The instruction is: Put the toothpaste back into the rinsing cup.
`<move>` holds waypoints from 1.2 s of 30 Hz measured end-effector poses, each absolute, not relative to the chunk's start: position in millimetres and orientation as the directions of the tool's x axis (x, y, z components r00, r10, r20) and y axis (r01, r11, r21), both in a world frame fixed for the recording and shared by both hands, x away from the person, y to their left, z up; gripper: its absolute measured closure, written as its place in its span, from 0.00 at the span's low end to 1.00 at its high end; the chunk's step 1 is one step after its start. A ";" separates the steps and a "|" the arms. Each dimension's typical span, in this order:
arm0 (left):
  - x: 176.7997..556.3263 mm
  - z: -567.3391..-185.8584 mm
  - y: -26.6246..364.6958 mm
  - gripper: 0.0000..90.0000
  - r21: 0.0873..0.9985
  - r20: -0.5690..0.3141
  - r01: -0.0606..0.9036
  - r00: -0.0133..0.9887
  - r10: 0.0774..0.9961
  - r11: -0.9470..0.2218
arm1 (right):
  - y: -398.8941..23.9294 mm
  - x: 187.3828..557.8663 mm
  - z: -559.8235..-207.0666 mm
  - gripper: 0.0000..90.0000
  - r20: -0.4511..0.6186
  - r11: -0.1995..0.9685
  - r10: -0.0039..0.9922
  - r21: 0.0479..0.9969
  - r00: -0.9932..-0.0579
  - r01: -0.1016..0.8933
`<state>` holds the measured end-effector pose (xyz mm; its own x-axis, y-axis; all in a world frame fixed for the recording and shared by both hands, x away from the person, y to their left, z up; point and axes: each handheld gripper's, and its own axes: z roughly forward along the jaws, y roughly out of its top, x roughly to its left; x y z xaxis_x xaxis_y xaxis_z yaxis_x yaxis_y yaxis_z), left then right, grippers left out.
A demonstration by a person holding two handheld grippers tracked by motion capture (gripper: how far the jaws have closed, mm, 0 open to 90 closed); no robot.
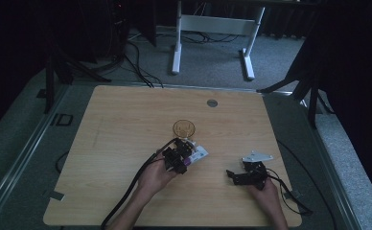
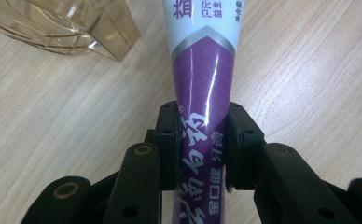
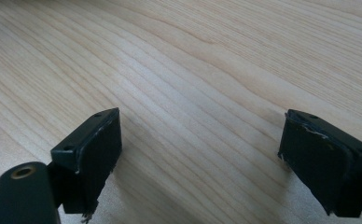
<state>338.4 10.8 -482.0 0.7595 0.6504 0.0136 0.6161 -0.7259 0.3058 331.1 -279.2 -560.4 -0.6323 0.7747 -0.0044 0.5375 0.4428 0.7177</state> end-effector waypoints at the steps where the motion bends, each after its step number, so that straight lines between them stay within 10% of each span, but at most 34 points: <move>1: 338.2 -481.0 11.4 0.78 0.311 0.011 0.616 0.759 0.651 -0.724 | -279.2 331.1 -560.4 0.14 -0.004 0.443 0.775 0.718 -0.632 0.537; 36: 329.3 -443.8 20.7 0.78 0.454 0.024 0.584 0.747 0.664 -0.673 | -279.2 331.2 -560.4 0.14 -0.005 0.443 0.774 0.718 -0.633 0.537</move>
